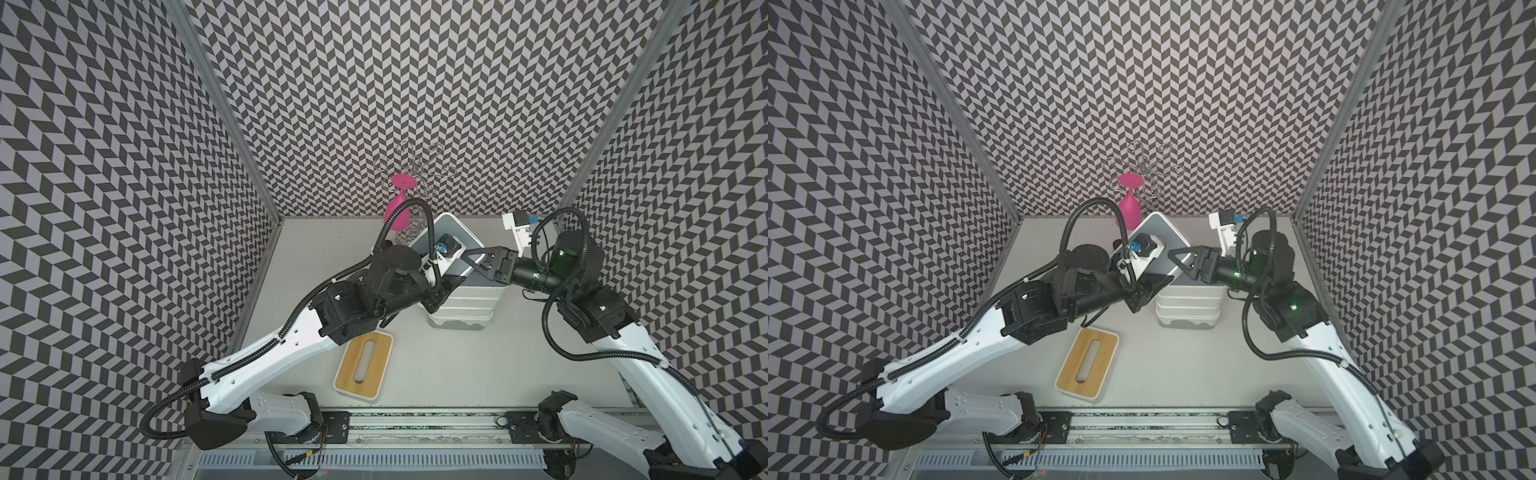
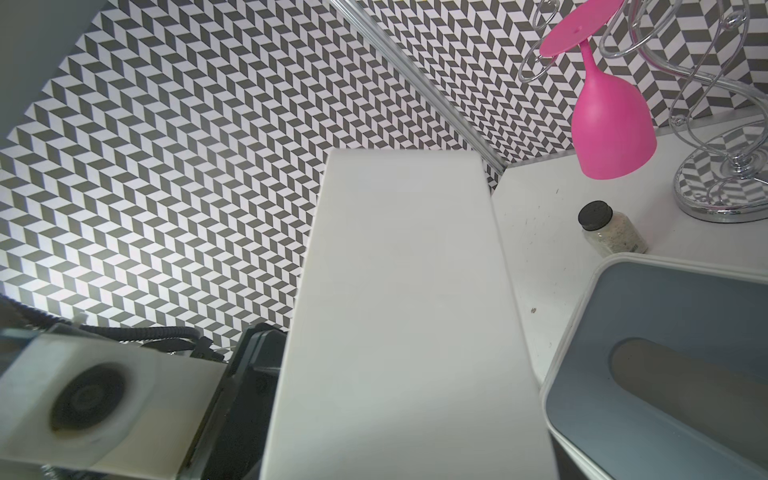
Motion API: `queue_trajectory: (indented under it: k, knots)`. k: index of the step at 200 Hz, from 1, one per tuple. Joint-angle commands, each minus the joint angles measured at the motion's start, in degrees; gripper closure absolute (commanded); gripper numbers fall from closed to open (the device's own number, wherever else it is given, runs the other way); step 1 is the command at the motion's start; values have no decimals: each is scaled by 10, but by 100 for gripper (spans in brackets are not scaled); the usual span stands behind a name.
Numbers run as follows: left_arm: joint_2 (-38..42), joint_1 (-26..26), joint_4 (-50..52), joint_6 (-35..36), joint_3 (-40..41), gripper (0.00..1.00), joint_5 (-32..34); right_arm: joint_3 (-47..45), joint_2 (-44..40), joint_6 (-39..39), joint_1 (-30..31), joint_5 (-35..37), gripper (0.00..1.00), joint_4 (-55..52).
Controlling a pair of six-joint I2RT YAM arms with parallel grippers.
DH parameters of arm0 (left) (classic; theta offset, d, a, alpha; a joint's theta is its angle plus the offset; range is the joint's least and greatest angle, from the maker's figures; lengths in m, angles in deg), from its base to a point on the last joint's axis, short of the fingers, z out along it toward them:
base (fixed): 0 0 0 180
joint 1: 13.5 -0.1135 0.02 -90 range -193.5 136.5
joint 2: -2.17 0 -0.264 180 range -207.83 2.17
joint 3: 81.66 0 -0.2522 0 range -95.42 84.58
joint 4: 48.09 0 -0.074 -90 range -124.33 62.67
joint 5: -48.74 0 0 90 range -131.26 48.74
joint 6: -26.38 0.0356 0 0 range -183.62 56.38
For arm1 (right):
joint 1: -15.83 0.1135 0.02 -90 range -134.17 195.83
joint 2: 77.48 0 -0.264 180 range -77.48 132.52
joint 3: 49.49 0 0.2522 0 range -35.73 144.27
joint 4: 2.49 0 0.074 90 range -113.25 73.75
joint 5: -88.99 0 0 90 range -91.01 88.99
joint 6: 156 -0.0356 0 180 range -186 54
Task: Stack the tissue boxes
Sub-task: Place the tissue box at the tissue box.
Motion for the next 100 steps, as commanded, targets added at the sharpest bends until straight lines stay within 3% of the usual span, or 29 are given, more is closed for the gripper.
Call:
queue_trajectory:
  k: [1,19,43,100]
  knots:
    - [1,1,-25,11,-29,46,5,-5,-21,-14,-5,-8,52,72]
    - [7,1,-26,7,-37,32,8,-7,-27,-27,-5,-3,53,85]
    - [29,1,-44,-5,-37,20,14,-8,-37,-41,-6,18,54,93]
    - [105,-3,-102,-75,-6,10,61,-25,-68,-78,-11,77,53,104]
